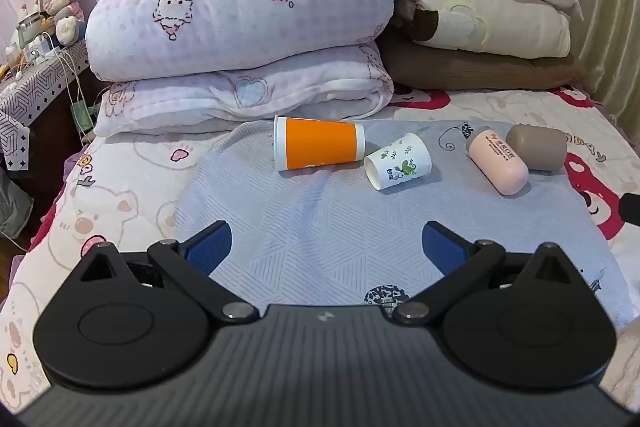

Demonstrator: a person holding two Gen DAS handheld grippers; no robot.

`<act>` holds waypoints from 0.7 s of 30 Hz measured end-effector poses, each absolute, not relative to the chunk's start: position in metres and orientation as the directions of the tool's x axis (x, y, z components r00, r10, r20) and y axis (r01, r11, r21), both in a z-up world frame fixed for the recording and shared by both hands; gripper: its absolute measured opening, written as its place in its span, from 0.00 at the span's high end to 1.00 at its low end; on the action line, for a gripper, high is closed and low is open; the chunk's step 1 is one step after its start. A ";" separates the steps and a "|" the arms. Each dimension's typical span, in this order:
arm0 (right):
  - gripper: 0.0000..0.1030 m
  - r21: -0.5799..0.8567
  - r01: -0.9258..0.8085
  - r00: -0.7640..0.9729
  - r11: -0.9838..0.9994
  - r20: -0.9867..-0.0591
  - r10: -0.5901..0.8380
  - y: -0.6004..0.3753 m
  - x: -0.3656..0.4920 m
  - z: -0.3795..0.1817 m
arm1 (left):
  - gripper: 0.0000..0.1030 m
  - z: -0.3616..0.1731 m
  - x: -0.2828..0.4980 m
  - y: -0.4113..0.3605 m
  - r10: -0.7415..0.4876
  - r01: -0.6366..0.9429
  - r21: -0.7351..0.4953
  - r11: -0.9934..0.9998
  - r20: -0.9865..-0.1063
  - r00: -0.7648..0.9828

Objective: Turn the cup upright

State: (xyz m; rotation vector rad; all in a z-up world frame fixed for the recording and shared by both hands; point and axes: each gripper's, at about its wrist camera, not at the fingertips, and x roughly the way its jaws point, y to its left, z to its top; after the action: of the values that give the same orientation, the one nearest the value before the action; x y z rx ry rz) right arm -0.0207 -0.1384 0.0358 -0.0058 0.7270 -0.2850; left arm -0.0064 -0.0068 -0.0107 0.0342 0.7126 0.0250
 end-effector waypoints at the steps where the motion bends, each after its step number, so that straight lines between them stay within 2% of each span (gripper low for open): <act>1: 0.02 -0.104 0.255 0.710 0.961 -0.655 -0.259 -0.139 -0.021 0.036 | 0.00 -0.010 -0.007 -0.007 0.034 -0.012 0.038 0.999 -0.653 0.756; 12: 0.02 -0.101 0.255 0.712 0.962 -0.653 -0.257 -0.140 -0.022 0.039 | 0.00 -0.013 -0.010 -0.009 0.030 0.010 0.058 0.998 -0.643 0.766; 21: 0.02 -0.109 0.250 0.706 0.962 -0.659 -0.258 -0.139 -0.019 0.033 | 0.00 -0.015 -0.008 -0.003 0.001 0.010 0.014 1.000 -0.652 0.758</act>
State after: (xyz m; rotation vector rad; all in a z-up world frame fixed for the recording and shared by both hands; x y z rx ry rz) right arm -0.0191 -0.1385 0.0335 -0.0114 0.7345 -0.2824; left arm -0.0076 -0.0034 -0.0153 0.0173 0.7104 -0.0050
